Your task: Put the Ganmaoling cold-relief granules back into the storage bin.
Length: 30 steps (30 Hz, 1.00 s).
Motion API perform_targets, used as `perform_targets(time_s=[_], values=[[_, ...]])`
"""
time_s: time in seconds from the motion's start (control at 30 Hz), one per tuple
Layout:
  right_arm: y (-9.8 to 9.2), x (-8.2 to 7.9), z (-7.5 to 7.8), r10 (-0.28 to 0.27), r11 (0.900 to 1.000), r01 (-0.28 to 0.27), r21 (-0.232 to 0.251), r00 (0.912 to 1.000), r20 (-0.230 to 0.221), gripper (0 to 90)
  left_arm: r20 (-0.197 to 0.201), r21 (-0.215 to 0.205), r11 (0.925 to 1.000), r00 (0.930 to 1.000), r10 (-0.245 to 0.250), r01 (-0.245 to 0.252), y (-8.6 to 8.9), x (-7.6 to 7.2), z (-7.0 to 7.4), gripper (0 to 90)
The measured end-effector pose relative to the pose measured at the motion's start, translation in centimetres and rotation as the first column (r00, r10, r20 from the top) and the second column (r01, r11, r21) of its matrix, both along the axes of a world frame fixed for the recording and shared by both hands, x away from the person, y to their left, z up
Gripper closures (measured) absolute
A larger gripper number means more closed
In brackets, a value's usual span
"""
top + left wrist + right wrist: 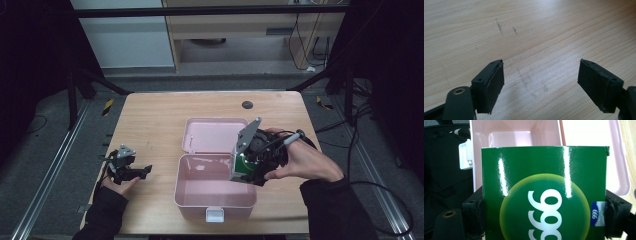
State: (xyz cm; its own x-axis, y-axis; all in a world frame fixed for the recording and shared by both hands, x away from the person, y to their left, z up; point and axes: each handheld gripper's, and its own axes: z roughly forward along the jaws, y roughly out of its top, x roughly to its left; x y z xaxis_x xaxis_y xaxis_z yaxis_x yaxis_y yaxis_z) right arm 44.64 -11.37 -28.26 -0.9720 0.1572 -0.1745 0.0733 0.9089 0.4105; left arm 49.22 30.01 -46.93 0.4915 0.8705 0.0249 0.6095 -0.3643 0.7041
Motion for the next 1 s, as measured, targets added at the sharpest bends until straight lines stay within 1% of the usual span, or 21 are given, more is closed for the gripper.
perform_targets(time_s=[0.03,0.2,0.37,0.5,0.6,0.67,0.73,0.8,0.83,0.87,0.9,0.93,1.0], values=[[0.3,0.1,-0.3,0.0,1.0,0.0,-0.001,1.0,-0.003,15.8,0.0,0.0,1.0,1.0,0.0,0.0,0.0,0.0,0.0,20.4],[0.9,0.4,-0.8,0.017,1.0,-0.017,0.0,0.9998,-0.009,15.8,0.002,-0.006,1.0,1.0,0.004,-0.004,0.1,0.0,0.0,20.5],[1.6,0.5,-1.5,0.03,0.999,-0.03,-0.016,0.9994,-0.016,15.8,0.003,-0.006,1.0,1.0,0.005,-0.005,0.2,0.0,0.0,20.5],[1.9,0.5,-1.9,0.039,0.999,-0.04,-0.019,0.9991,-0.016,15.8,0.002,-0.006,1.0,1.0,0.003,-0.003,0.2,0.0,0.1,20.5],[2.4,0.5,-2.5,0.058,0.998,-0.058,-0.029,0.9981,-0.023,15.8,0.003,-0.006,1.0,1.0,0.004,-0.004,0.2,0.0,0.1,20.4],[2.5,0.5,-2.6,0.064,0.997,-0.065,-0.032,0.9977,-0.022,15.8,0.004,-0.006,1.0,1.0,0.004,-0.004,0.3,-0.1,0.1,20.5],[2.5,0.6,-3.1,0.06,0.998,-0.061,-0.025,0.9975,-0.037,15.9,0.002,-0.005,1.0,1.0,0.003,-0.003,0.3,0.0,0.1,20.4],[2.4,0.6,-3.3,0.057,0.998,-0.058,-0.025,0.9975,-0.043,15.9,0.002,-0.005,1.0,1.0,0.003,-0.003,0.3,0.0,0.1,20.5],[2.2,0.7,-3.7,0.055,0.998,-0.056,-0.028,0.9975,-0.044,15.9,0.002,-0.005,1.0,1.0,0.003,-0.003,0.3,0.0,0.1,20.4],[2.2,0.7,-3.7,0.055,0.998,-0.056,-0.028,0.9975,-0.044,15.9,0.002,-0.005,1.0,1.0,0.002,-0.002,0.3,0.0,0.1,20.4],[2.3,0.7,-4.0,0.059,0.997,-0.061,-0.044,0.9976,-0.037,15.9,0.001,-0.005,1.0,1.0,0.003,-0.003,0.3,0.0,0.1,20.4],[2.4,0.6,-4.1,0.058,0.997,-0.06,-0.048,0.9977,-0.036,15.9,0.001,-0.004,1.0,1.0,0.002,-0.002,0.3,0.0,0.1,20.4],[2.5,0.6,-4.2,0.064,0.997,-0.065,-0.046,0.9973,-0.038,15.9,0.002,-0.006,1.0,1.0,0.003,-0.003,0.3,0.0,0.1,20.4]])
